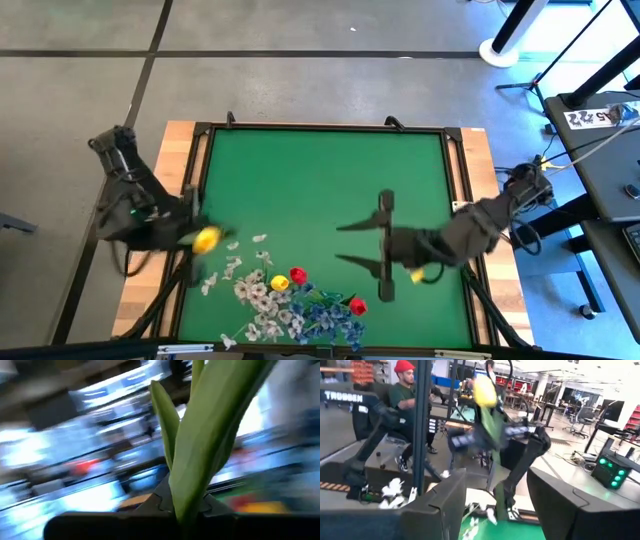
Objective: Sort flowers into vase by color
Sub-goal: Put the yellow flower into the purple vase
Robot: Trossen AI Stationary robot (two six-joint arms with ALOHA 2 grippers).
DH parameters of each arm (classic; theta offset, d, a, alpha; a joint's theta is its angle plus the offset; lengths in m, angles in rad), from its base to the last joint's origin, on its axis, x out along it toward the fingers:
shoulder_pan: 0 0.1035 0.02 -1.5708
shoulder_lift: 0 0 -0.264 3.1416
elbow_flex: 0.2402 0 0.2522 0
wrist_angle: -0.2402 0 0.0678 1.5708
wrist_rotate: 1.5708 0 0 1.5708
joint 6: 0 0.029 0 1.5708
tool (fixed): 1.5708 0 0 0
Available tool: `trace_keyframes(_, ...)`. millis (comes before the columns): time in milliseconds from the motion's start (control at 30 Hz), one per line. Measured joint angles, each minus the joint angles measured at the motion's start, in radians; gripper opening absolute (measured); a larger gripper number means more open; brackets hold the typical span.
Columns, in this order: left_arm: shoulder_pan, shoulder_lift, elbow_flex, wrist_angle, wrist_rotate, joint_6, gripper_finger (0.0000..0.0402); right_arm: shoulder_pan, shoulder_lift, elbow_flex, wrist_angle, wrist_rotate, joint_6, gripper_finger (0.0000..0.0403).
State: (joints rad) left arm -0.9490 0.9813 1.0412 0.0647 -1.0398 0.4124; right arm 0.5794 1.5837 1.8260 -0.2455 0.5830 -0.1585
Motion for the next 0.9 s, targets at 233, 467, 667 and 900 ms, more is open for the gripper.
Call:
trace_keyframes(233,-0.214,0.04,0.0,0.023,0.387,-0.184,0.0,0.114,0.003,-0.064,-0.011,0.211,0.0,0.0209)
trace_keyframes(467,-0.364,0.25,0.0,0.083,0.343,-0.114,0.0,0.178,0.003,-0.12,-0.013,0.349,0.021,0.0209)
trace_keyframes(667,-0.371,0.398,0.0,0.207,0.287,-0.086,0.0,0.173,0.004,-0.121,-0.03,0.378,0.071,0.0209)
trace_keyframes(900,-0.309,0.573,0.0,0.415,0.26,0.075,0.0,0.173,0.004,-0.121,-0.065,0.378,0.075,0.0209)
